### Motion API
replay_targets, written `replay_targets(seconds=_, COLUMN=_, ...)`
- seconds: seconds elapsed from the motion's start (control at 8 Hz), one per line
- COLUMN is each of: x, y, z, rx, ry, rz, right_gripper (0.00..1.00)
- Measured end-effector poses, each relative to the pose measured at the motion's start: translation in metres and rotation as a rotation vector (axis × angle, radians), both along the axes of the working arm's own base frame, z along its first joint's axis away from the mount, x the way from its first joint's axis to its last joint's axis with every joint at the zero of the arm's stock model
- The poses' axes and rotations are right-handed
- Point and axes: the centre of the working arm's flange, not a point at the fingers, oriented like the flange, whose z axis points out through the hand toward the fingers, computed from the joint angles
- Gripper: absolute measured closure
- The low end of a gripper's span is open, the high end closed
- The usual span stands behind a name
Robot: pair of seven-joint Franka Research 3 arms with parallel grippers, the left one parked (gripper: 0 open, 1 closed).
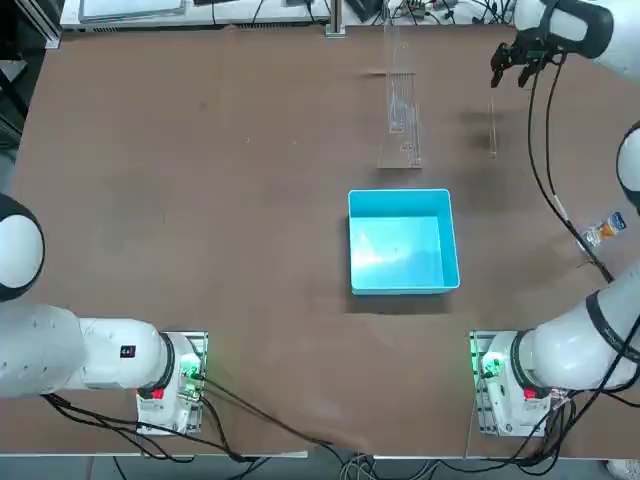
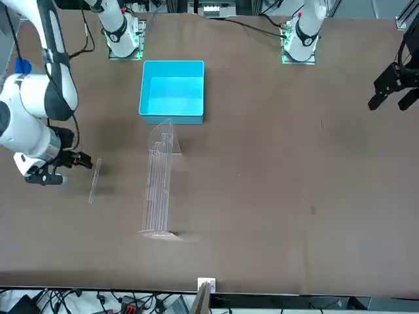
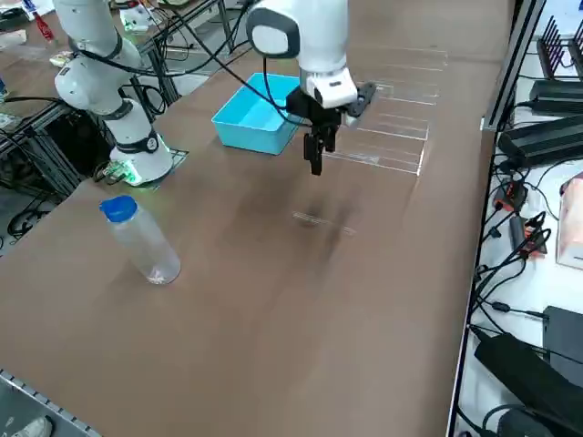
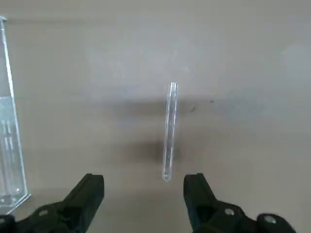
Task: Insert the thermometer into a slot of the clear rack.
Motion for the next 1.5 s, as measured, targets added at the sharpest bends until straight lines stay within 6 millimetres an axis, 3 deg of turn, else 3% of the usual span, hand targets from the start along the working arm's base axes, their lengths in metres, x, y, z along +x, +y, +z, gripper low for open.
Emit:
replay_targets(seconds=0.25, x=0.005, y=-0.007, z=-0.034, rx=-0.005, ry=0.008, rz=-0.015, right_gripper=0.0)
replay_targets(seconds=0.5, x=0.007, y=-0.028, z=-0.064, rx=-0.009, ry=0.019, rz=-0.046, right_gripper=0.0)
replay_targets(seconds=1.0, x=0.008, y=-0.044, z=-0.105, rx=-0.013, ry=0.031, rz=-0.075, right_gripper=0.01)
replay_targets(seconds=1.5, x=0.009, y=-0.045, z=-0.138, rx=-0.02, ry=0.021, rz=-0.151, right_gripper=0.03)
